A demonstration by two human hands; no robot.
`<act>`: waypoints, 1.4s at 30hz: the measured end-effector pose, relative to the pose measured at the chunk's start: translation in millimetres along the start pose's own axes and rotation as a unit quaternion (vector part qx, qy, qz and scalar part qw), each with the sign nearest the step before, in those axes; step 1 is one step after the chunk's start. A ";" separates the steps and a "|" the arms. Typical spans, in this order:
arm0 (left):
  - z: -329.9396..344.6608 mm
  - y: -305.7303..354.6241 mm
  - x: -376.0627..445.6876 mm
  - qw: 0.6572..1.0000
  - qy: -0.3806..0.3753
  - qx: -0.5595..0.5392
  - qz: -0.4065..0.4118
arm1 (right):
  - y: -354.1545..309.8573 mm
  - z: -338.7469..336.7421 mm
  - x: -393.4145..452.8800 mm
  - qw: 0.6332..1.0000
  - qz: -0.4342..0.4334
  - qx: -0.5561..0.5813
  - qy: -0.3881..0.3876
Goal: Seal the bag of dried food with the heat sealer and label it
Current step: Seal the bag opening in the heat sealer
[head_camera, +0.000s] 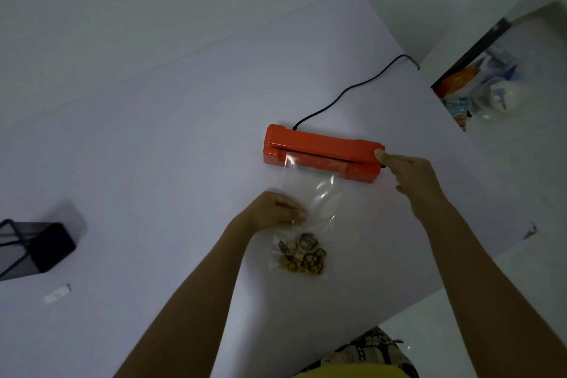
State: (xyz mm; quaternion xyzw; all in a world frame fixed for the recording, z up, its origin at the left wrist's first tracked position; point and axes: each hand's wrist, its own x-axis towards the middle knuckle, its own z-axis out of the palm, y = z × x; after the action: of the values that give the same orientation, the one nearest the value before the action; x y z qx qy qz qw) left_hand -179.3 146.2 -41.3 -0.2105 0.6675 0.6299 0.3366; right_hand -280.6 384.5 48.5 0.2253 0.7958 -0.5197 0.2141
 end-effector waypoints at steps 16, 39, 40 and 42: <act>-3.4 -2.1 5.4 1.000 -0.016 0.012 0.002 | -4.3 -2.1 -1.2 1.000 -0.006 -0.023 -0.012; -4.5 -5.7 4.2 1.000 -0.017 0.000 0.009 | -1.3 -1.8 1.8 0.999 -0.008 -0.029 -0.025; -4.6 -5.7 4.3 1.000 -0.017 0.000 0.010 | -0.7 -2.0 2.7 0.999 -0.007 -0.029 -0.025; -4.8 -6.4 3.7 1.000 -0.017 0.001 0.010 | 0.5 -1.8 3.5 0.999 -0.008 -0.034 -0.023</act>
State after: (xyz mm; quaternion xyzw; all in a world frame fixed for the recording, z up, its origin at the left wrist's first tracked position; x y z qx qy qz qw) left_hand -178.2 141.3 -48.6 -0.1929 0.6647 0.6358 0.3416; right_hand -283.4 386.7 46.7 0.2001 0.8096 -0.4991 0.2356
